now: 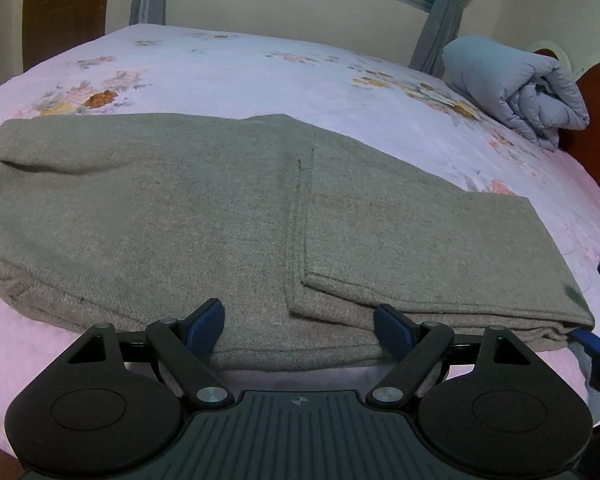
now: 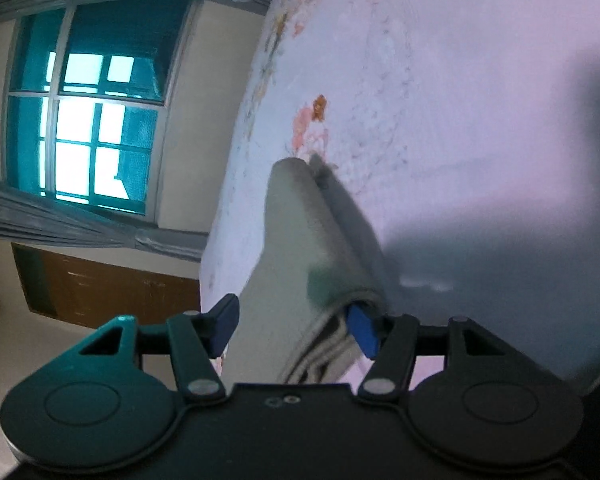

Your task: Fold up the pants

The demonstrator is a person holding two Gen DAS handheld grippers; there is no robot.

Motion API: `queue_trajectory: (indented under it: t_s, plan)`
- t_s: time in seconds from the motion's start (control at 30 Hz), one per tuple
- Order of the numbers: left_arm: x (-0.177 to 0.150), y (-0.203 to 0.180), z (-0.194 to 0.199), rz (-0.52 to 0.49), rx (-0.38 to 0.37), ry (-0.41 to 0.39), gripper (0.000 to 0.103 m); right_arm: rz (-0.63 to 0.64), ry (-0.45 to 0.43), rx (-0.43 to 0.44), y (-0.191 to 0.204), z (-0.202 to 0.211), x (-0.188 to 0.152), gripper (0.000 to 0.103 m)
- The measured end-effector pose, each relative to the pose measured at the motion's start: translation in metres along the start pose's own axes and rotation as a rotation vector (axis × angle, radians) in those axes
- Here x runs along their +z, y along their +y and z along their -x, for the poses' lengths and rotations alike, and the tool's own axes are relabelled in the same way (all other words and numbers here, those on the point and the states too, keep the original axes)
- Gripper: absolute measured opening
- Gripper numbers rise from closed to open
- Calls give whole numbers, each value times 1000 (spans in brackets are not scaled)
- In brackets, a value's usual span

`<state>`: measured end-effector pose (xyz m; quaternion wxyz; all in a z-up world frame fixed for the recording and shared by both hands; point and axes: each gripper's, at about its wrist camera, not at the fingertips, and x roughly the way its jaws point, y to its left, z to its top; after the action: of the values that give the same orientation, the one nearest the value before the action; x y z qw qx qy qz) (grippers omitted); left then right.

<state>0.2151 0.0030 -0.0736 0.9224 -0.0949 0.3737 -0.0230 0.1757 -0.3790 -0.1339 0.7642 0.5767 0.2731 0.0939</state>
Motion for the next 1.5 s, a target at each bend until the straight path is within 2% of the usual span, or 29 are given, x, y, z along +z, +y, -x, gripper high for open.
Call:
queue_trajectory:
  t_s: [0.03, 0.07, 0.13, 0.17, 0.27, 0.33, 0.4, 0.5, 0.6, 0.67, 0.7, 0.73, 0.77, 0.83, 0.9, 1.07, 1.13, 1.2, 1.27, 1.5]
  plan:
    - [0, 0, 0, 2, -3, 1, 83, 7, -52, -13, 0, 3, 0, 42]
    - [0, -1, -1, 2, -3, 1, 83, -35, -89, -5, -7, 4, 1, 37]
    - [-1, -2, -2, 0, 1, 0, 83, -163, -104, -6, -24, 1, 2, 35]
    - [-1, -2, -3, 0, 1, 0, 83, -154, -102, -12, -24, 0, 1, 36]
    - [3, 1, 4, 18, -16, 1, 83, -78, -59, -42, -8, 4, -1, 42]
    - [8, 5, 24, 48, -30, -46, 83, 0, -39, -59, 6, 19, -3, 49]
    - [16, 0, 37, 14, -23, -118, 83, 123, -32, -43, 26, 35, -6, 50]
    - [34, -6, 21, 26, -30, -112, 83, 240, -40, -13, 53, 31, 0, 51]
    - [38, -6, 7, 121, -74, -60, 83, 249, -59, -51, 68, 8, 14, 50]
    - [28, -8, 22, 113, -107, -118, 82, 240, -51, -47, 77, 1, 21, 50]
    - [21, -10, 25, 92, -91, -129, 82, 265, -51, -34, 82, 1, 19, 51]
    - [14, -8, 26, 89, -103, -124, 75, 316, -52, -29, 88, 3, 17, 53]
    - [9, -4, 25, 106, -123, -122, 65, 363, -51, -31, 91, 5, 13, 62]
    - [3, 2, 20, 135, -111, -114, 59, 411, -50, -37, 88, 9, 5, 63]
    - [1, 9, 21, 177, -127, -138, 58, 405, -46, -32, 83, 9, 2, 63]
    - [6, 5, 24, 151, -143, -152, 51, 365, -48, -57, 67, 6, 5, 63]
    - [6, 3, 21, 154, -153, -141, 49, 361, -43, -59, 64, 4, 5, 63]
    - [6, 3, 13, 163, -169, -105, 40, 357, -40, -64, 62, 4, 5, 63]
    - [4, 3, 7, 162, -161, -73, 40, 350, -37, -64, 60, 5, 5, 63]
    - [5, 13, -13, 305, -199, -6, 40, 334, -39, -74, 51, 6, 6, 63]
